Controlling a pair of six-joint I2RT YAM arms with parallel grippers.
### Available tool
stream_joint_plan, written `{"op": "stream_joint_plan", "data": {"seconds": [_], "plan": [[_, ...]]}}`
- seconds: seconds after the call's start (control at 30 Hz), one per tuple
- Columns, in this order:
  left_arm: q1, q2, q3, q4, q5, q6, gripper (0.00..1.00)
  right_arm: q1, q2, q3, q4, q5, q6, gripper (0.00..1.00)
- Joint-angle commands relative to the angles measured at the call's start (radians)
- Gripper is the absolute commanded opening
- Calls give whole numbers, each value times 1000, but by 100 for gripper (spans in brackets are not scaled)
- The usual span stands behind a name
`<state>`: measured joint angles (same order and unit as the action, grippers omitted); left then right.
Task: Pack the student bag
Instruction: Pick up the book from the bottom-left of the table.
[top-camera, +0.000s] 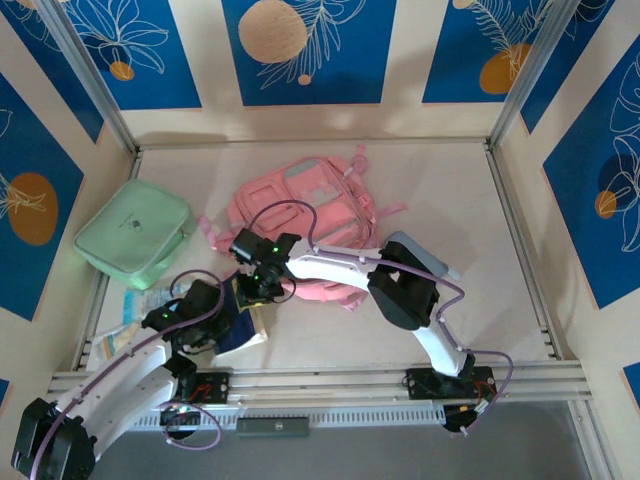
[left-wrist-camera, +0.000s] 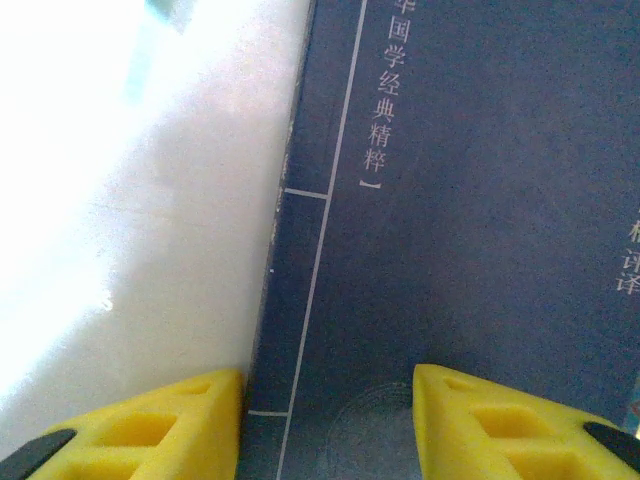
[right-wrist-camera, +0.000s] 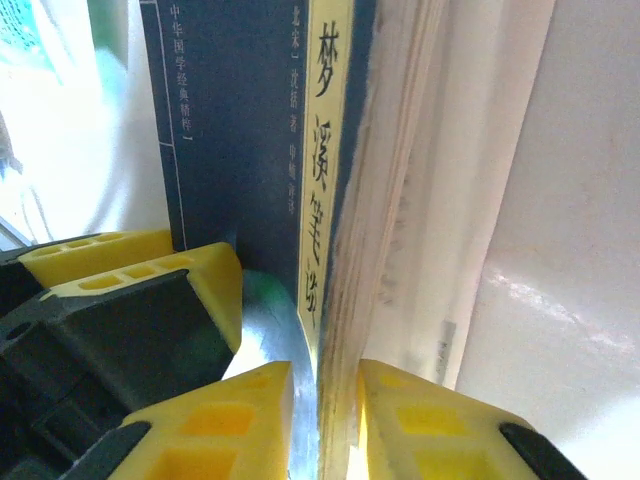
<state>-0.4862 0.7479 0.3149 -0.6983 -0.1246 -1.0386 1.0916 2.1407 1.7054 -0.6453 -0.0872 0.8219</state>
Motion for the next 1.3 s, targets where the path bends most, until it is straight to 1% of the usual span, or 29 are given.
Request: {"op": "stream_joint_plan", "data": {"seconds": [0.0, 0.3, 0.6, 0.7, 0.77, 0.9, 1.03, 1.13, 1.27], "plan": [[3, 11, -27, 69, 81, 12, 47, 12, -22, -10, 24, -60, 3, 21], [3, 8, -11, 79, 102, 12, 46, 13, -2, -9, 27, -57, 3, 21], [3, -32, 14, 48, 104, 9, 46, 14, -34, -16, 44, -70, 14, 7], [4, -49, 49, -1, 93, 22, 53, 14, -60, -20, 40, -69, 17, 3], [3, -73, 83, -36, 73, 32, 66, 13, -102, -40, 53, -54, 30, 0], [3, -132, 172, -110, 52, 50, 75, 12, -207, -99, 94, -34, 57, 0], [7, -156, 311, -194, 30, 110, 79, 4, -312, -138, 105, -32, 48, 0], [10, -142, 422, -241, 37, 163, 82, -6, -391, -147, 53, 8, 32, 0], [9, -129, 550, -241, 87, 229, 84, -68, -515, -212, 53, -41, 16, 0]]}}
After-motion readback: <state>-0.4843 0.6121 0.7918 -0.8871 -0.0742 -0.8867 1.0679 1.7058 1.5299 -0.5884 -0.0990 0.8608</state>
